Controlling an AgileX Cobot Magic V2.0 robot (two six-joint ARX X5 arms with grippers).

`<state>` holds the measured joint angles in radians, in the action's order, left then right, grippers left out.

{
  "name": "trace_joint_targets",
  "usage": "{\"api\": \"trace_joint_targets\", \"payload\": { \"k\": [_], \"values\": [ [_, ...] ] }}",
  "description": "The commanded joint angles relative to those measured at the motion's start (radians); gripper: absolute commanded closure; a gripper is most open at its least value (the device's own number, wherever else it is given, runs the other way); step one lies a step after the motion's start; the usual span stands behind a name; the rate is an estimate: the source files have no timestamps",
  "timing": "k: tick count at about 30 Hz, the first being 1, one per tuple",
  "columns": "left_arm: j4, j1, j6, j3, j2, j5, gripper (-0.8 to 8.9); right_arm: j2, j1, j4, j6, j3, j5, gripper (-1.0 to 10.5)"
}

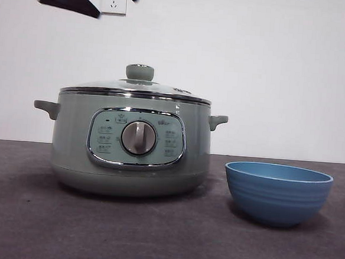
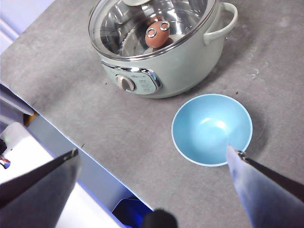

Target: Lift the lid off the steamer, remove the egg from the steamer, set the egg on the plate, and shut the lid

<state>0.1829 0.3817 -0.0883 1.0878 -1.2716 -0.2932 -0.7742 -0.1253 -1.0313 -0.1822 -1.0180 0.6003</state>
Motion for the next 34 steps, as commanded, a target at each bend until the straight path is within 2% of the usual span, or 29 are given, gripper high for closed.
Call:
{"api": "trace_joint_targets", "payload": {
  "k": [1,12,20,25,30,34],
  "values": [
    [-0.055,0.013,-0.037,0.000,-0.061,0.005,2.79,-0.001,-0.002,0.005,0.003,-0.003,0.000,3.2],
    [-0.174,0.026,-0.037,0.000,-0.237,0.005,2.79,-0.005,-0.002,0.005,0.003,-0.003,0.000,3.2],
    [-0.208,0.035,-0.036,0.000,-0.297,0.014,2.79,-0.005,-0.002,0.005,0.002,-0.003,0.000,3.2],
    [-0.216,0.048,-0.036,0.000,-0.299,0.060,2.93,-0.006,-0.002,0.006,0.002,-0.002,0.000,3.2],
    [-0.208,0.049,-0.036,0.000,-0.299,0.056,5.67,-0.011,-0.002,0.005,0.003,-0.003,-0.001,3.2],
    [-0.195,0.050,-0.036,0.000,-0.299,0.054,6.70,-0.011,-0.002,0.005,0.003,-0.003,-0.001,3.2]
  ]
}}
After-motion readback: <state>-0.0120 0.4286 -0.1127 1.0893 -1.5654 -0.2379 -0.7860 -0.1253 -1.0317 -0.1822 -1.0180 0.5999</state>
